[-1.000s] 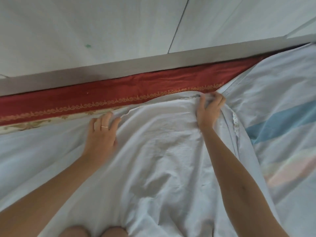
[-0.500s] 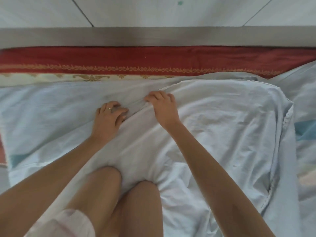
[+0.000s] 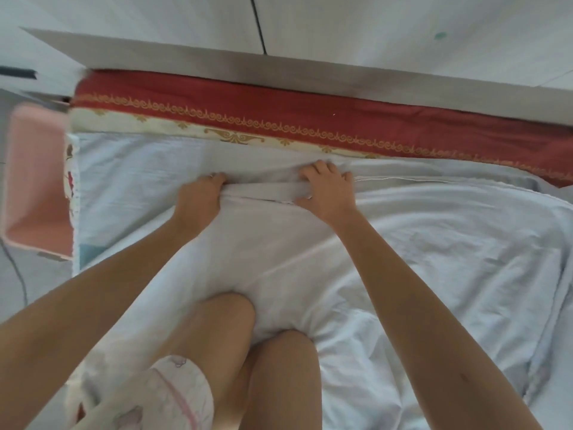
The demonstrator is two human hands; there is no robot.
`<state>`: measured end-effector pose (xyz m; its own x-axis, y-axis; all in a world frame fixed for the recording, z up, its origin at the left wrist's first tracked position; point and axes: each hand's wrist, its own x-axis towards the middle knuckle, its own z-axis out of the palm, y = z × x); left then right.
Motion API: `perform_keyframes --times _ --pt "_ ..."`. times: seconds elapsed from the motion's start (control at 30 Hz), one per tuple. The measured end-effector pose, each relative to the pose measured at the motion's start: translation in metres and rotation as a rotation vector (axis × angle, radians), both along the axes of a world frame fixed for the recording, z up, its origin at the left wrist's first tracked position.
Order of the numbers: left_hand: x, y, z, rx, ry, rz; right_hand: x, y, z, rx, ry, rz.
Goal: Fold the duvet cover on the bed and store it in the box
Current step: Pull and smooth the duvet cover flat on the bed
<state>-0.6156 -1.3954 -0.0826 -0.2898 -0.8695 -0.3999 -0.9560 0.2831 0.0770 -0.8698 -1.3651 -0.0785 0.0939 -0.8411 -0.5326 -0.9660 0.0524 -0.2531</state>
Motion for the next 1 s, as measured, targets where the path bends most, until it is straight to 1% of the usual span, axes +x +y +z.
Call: perform_keyframes --times 0.1,0.17,0.3,0.37,0.43,0.53,0.6,0.67,0.7,0.77,0.83,0.93,1.0 --pt "0.014 -0.030 0.004 -0.100 0.043 0.134 0.002 -0.010 0.001 0.005 0.009 0.026" --pt "0.022 -0.048 0.005 -0.128 0.059 0.173 0.002 -0.015 -0.001 -0.023 0.029 0.020" --pt "0.031 -0.059 0.000 -0.099 0.030 0.037 0.004 -0.024 -0.006 -0.014 -0.063 -0.169" --pt "0.042 -0.053 -0.002 -0.036 0.032 -0.014 0.004 -0.032 -0.008 0.000 -0.051 -0.247" --pt "0.059 -0.050 0.002 0.017 0.017 -0.052 0.005 -0.037 -0.007 0.017 -0.007 -0.237" --pt "0.082 -0.054 0.010 0.013 -0.014 -0.137 0.013 -0.036 -0.001 0.084 0.117 -0.073" --pt "0.092 -0.064 0.015 -0.031 -0.019 -0.187 0.021 -0.032 -0.002 0.022 0.152 -0.040" --pt "0.100 -0.076 0.015 -0.064 0.006 -0.145 0.024 -0.029 -0.004 -0.052 0.133 -0.067" --pt "0.103 -0.082 0.015 -0.047 0.013 -0.106 0.025 -0.028 -0.005 -0.078 0.117 -0.075" --pt "0.106 -0.089 0.011 0.062 0.020 -0.081 0.024 -0.029 -0.007 -0.105 0.079 -0.120" --pt "0.106 -0.093 0.008 0.130 0.027 -0.136 0.020 -0.031 -0.007 -0.134 0.054 -0.175" --pt "0.100 -0.097 0.009 0.136 -0.013 -0.185 0.014 -0.032 -0.009 -0.197 0.049 -0.194" --pt "0.097 -0.103 0.012 0.172 -0.033 -0.211 0.008 -0.034 -0.007 -0.161 -0.006 -0.240"
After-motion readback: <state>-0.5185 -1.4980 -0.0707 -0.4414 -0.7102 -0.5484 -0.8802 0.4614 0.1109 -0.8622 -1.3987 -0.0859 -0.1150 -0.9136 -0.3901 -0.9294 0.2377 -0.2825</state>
